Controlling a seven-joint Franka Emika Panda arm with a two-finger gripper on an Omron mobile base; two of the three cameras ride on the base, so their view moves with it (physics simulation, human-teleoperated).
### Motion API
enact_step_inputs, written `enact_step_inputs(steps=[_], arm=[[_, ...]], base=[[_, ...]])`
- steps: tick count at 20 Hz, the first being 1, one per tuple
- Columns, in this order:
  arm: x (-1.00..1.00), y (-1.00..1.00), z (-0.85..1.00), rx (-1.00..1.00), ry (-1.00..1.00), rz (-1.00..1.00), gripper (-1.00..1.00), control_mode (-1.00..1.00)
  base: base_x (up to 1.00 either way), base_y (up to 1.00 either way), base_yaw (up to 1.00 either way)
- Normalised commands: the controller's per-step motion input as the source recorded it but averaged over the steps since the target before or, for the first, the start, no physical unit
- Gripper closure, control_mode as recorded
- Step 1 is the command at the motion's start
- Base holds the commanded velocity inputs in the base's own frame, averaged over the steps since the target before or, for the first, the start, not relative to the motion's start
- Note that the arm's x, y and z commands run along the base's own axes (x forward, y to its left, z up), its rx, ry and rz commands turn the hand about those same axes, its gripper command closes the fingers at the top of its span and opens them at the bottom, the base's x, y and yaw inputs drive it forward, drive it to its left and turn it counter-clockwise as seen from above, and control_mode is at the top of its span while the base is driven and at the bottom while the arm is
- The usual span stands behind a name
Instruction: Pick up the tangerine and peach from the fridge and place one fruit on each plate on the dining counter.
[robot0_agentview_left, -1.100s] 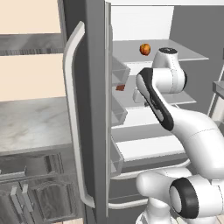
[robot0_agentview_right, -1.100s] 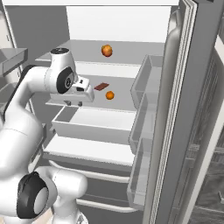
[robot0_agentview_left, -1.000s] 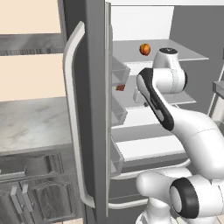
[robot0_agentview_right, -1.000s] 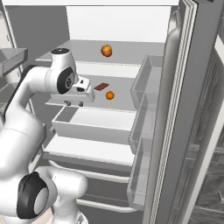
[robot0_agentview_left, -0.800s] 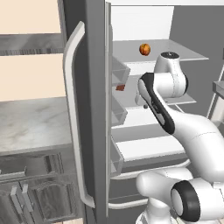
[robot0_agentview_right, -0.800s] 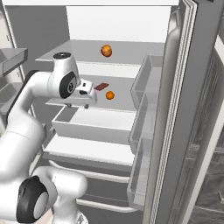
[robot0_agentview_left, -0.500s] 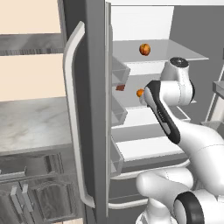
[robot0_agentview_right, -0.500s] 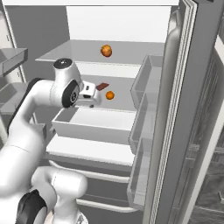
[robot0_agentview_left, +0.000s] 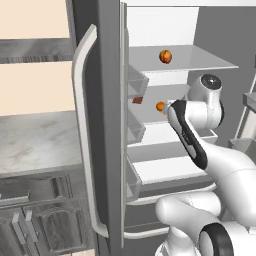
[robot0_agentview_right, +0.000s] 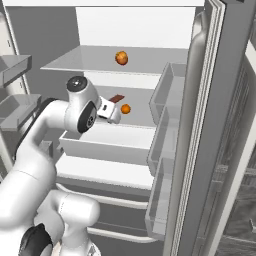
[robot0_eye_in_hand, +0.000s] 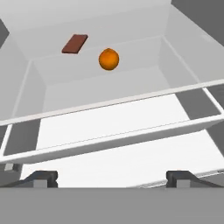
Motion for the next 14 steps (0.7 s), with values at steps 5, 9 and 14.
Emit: enact_step_inputs(steps=[5, 9, 14], arm=[[0.42, -0.23, 0.0, 0.01, 0.0, 0.0, -1.0, -1.0], [0.46, -0.06, 0.0, 0.0, 0.01, -0.01, -1.0, -1.0], [0.49, -0.01, -0.08, 0.0, 0.0, 0.0, -1.0, -1.0]], base=[[0.0, 0.0, 0.0], [0.0, 0.0, 0.0], [0.0, 0.0, 0.0]])
